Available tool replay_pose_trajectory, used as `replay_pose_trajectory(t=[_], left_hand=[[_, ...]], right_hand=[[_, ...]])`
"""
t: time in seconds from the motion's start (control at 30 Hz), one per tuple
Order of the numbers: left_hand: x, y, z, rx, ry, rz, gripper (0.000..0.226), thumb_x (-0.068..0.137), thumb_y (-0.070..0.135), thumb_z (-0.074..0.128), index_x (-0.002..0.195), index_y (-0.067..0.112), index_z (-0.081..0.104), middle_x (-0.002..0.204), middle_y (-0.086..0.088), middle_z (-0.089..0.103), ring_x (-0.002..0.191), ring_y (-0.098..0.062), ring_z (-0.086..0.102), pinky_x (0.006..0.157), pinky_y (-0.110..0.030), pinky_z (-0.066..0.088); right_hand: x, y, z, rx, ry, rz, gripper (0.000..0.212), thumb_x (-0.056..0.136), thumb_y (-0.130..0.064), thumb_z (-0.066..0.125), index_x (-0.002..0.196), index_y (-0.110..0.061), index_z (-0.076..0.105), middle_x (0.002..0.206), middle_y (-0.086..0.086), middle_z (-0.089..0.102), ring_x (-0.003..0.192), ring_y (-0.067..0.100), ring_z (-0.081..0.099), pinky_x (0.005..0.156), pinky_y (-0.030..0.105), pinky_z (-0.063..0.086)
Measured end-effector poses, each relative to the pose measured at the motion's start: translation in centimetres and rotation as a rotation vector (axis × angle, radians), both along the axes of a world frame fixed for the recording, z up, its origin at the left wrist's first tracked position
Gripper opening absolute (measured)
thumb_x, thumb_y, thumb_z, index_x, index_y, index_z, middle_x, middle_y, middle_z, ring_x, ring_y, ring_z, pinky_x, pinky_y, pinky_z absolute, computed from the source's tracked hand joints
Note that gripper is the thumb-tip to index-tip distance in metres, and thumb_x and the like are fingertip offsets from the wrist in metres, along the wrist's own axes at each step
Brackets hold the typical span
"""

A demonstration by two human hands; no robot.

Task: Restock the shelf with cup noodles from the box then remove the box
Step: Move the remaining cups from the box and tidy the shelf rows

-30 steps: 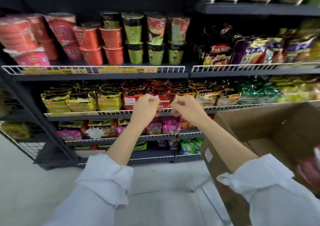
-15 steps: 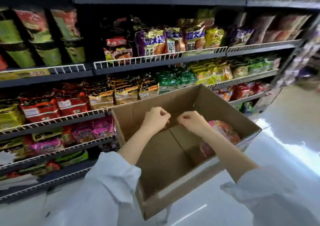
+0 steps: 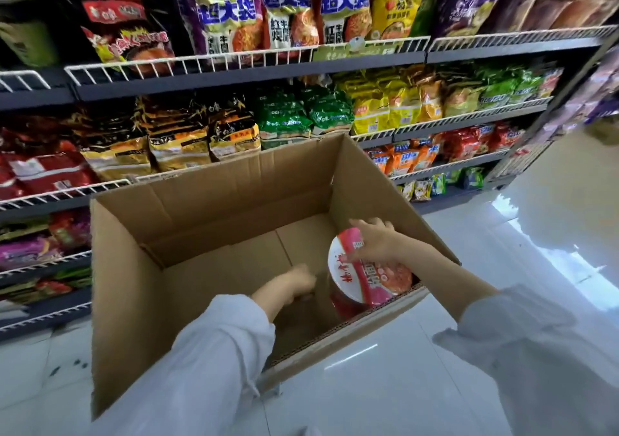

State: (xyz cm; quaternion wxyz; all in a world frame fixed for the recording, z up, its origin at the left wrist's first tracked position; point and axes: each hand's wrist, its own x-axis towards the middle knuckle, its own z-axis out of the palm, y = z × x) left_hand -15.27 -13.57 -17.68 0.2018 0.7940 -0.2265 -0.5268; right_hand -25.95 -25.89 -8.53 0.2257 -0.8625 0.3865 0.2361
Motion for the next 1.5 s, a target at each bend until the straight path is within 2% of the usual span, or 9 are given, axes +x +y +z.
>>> replay_pose_trajectory(t=[0.23,0.47,0.63,0.8,0.93,1.03,1.13,1.3,1.5], left_hand=[[-0.7,-1.2,-2.5,0.107,0.237,0.024,0.021,0.099,0.006,0.037,0.093,0.003,0.057,0.077,-0.012,0.065,0.051,-0.015,0.061,0.047,-0.024,0.052],[-1.2,-1.5,-5.0,-0.038,0.227,0.057,0.024,0.098,0.011,0.044,0.109,0.002,0.063,0.1,-0.018,0.071,0.086,-0.031,0.071,0.08,-0.044,0.058],[-0.6,-1.2,-4.5,-0.15,0.149,0.043,0.019,0.097,0.013,0.051,0.11,0.002,0.06,0.103,-0.011,0.068,0.067,-0.008,0.063,0.048,-0.006,0.047],[0.0,-1.1,-4.1,-0.146,0.18,0.107,0.004,0.093,0.002,0.053,0.093,0.004,0.057,0.074,-0.003,0.057,0.04,0.001,0.058,0.039,-0.009,0.044],[0.0,-1.4,-4.0,-0.073,0.174,0.067,0.023,0.093,0.003,0.054,0.114,-0.007,0.06,0.094,-0.017,0.067,0.048,-0.008,0.063,0.039,-0.014,0.048],[-0.1,-2.0,-3.4,-0.087,0.101,0.07,0.014,0.091,0.001,0.057,0.099,-0.009,0.064,0.078,-0.012,0.063,0.031,-0.004,0.055,0.034,-0.011,0.043],[0.7,-2.3,-2.9,-0.075,-0.018,0.055,0.02,0.089,0.004,0.061,0.069,0.005,0.058,0.067,-0.008,0.059,0.044,-0.008,0.058,0.043,-0.013,0.047],[3.6,-1.9,-2.7,-0.042,-0.121,0.06,0.033,0.092,0.001,0.054,0.06,0.006,0.053,0.061,-0.007,0.056,0.029,0.001,0.051,0.034,-0.011,0.04],[6.2,-0.1,-2.6,-0.007,-0.172,0.171,0.019,0.096,0.009,0.051,0.081,0.002,0.059,0.087,-0.015,0.064,0.08,-0.028,0.065,0.066,-0.03,0.049]], right_hand=[[1.4,-2.9,-2.9,-0.108,-0.079,0.064,0.034,0.094,-0.018,0.051,0.126,-0.009,0.056,0.124,0.015,0.055,0.119,0.029,0.046,0.1,0.038,0.041],[1.9,-4.2,-2.9,-0.051,-0.261,0.018,0.024,0.09,-0.01,0.06,0.112,-0.004,0.067,0.11,0.01,0.067,0.101,0.021,0.063,0.082,0.024,0.046],[2.7,-4.4,-2.8,-0.032,-0.284,0.012,0.022,0.09,-0.009,0.061,0.109,-0.003,0.069,0.111,0.012,0.068,0.102,0.02,0.063,0.08,0.021,0.045],[2.5,-4.5,-2.4,-0.044,-0.302,-0.033,0.021,0.092,-0.009,0.058,0.108,-0.001,0.069,0.111,0.013,0.068,0.102,0.022,0.063,0.08,0.021,0.044],[2.2,-4.6,-2.6,-0.071,-0.287,-0.045,0.018,0.092,-0.009,0.058,0.103,0.0,0.07,0.108,0.013,0.069,0.1,0.023,0.063,0.08,0.022,0.045],[2.2,-4.7,-3.0,-0.068,-0.261,-0.084,0.021,0.093,-0.013,0.058,0.104,0.0,0.069,0.108,0.015,0.068,0.1,0.024,0.063,0.084,0.027,0.048],[2.0,-4.8,-3.3,-0.064,-0.232,-0.147,0.029,0.095,-0.02,0.053,0.103,0.004,0.068,0.1,0.017,0.069,0.095,0.029,0.064,0.084,0.034,0.05],[2.0,-4.5,-3.6,-0.012,-0.205,-0.179,0.041,0.094,-0.025,0.053,0.064,0.003,0.055,0.064,0.011,0.052,0.075,0.029,0.055,0.056,0.027,0.037],[4.1,-3.6,-5.1,0.435,-0.234,-0.572,0.062,0.083,-0.044,0.066,0.125,0.0,0.054,0.121,0.013,0.062,0.114,0.028,0.058,0.101,0.043,0.045]])
